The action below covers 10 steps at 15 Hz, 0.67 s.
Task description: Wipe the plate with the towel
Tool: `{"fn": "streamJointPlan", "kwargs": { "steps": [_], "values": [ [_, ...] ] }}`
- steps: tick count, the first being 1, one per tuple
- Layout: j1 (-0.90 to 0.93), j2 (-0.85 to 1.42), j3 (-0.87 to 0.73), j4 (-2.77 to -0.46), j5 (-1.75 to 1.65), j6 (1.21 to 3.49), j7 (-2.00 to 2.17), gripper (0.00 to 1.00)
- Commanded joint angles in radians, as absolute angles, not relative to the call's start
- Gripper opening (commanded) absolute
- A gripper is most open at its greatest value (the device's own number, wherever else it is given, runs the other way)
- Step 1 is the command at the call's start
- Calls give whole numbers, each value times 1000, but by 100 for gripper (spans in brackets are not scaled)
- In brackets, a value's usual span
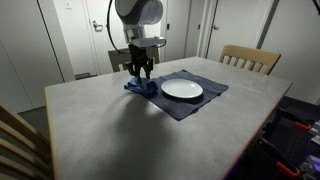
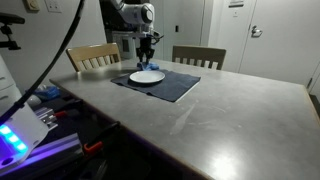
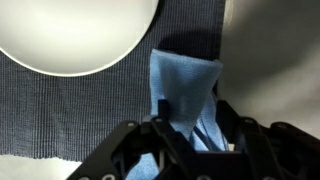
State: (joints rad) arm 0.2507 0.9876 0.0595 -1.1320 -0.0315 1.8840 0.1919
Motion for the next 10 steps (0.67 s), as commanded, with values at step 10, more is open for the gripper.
{"fn": "streamJointPlan", "kwargs": {
  "steps": [10],
  "values": [
    [235,989,45,-1186,-44,1901,170,2]
  ]
}}
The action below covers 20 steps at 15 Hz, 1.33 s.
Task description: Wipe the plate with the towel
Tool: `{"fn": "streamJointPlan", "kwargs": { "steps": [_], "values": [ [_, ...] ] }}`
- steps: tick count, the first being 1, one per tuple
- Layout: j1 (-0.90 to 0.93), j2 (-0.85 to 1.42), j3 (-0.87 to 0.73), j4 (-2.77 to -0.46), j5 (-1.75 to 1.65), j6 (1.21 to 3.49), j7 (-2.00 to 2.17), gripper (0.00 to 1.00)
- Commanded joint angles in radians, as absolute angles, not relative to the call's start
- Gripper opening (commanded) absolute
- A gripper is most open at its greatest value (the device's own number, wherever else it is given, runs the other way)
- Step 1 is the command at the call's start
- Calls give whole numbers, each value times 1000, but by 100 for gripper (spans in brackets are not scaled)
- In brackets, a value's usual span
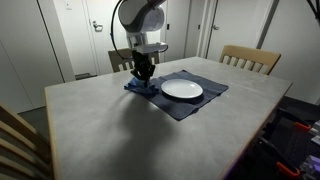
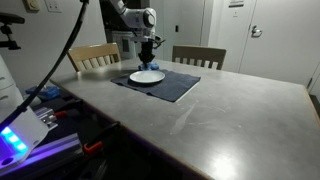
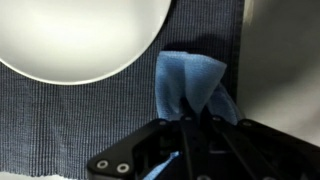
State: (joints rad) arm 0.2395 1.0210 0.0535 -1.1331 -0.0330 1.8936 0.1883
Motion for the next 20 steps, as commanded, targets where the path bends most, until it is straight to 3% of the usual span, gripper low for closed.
{"fn": "streamJointPlan", "kwargs": {
  "steps": [1,6,14,20],
  "values": [
    [239,966,42,-1215,-48,1907,179,2],
    [260,841,33,-1391,-58,1972,239,2],
    [319,582,36,-1754,-58,2269,404,2],
    [316,353,4,-2025,-156,2336,463,2]
  ]
}}
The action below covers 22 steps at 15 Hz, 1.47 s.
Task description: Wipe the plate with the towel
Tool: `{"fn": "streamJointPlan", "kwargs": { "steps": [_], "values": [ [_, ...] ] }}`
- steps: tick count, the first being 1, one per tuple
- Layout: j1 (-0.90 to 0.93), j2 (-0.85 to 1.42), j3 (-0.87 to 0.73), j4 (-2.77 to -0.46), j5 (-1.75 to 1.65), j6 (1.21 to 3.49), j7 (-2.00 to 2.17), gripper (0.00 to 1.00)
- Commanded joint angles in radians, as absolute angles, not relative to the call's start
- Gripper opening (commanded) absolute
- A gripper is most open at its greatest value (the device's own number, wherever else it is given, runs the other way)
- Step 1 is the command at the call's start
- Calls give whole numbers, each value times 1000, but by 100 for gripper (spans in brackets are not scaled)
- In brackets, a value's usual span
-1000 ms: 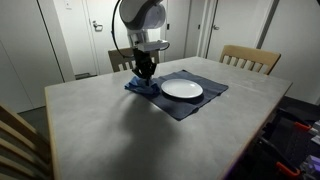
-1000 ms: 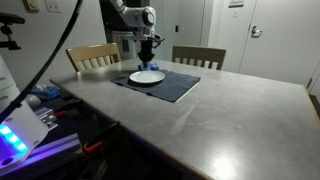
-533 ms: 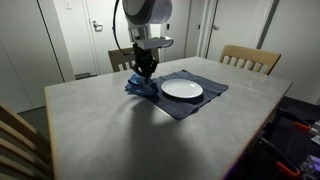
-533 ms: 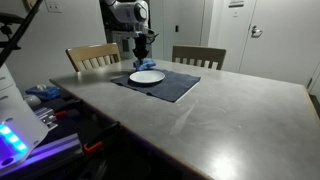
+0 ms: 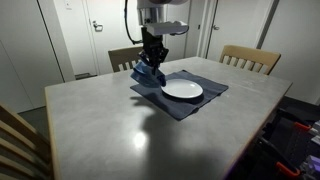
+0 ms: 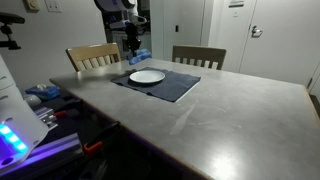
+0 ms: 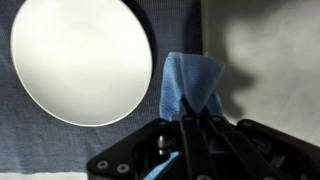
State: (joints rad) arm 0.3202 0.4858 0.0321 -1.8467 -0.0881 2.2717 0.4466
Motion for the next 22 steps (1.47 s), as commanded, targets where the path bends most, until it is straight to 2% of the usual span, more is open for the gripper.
{"fn": "streamJointPlan", "kwargs": {
  "steps": [1,6,14,22],
  "values": [
    [302,333,3,-2055,-171,2342,454,2],
    [226,337,24,-2126,-136,2385,353,2],
    [121,440,82,-2211,13,2599,129,2],
    [34,460,131,-2213,165,2484,-33,2]
  ]
}}
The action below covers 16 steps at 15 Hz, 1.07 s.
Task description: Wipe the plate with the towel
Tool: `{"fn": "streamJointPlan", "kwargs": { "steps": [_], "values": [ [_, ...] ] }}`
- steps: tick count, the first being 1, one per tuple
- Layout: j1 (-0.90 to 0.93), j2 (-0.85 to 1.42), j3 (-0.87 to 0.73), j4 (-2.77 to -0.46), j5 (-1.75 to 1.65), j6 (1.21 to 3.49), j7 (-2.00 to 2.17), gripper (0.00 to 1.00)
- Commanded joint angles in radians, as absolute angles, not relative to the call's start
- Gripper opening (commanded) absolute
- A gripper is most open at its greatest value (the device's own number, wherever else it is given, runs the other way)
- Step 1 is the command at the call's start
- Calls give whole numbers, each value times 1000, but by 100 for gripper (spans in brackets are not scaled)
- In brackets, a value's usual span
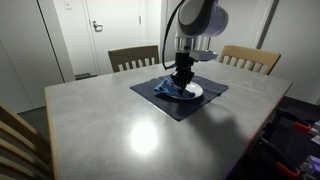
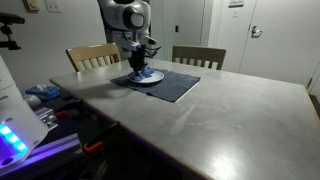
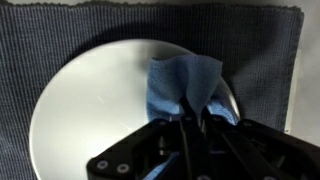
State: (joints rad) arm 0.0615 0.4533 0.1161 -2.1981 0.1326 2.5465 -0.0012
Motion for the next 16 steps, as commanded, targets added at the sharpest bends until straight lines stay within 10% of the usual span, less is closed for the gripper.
{"fn": "streamJointPlan", "kwargs": {
  "steps": [1,16],
  "values": [
    [43,461,118,-2211,156,2468,-12,2],
    [259,503,-110,-2177,-33,2385,862,2]
  ]
}}
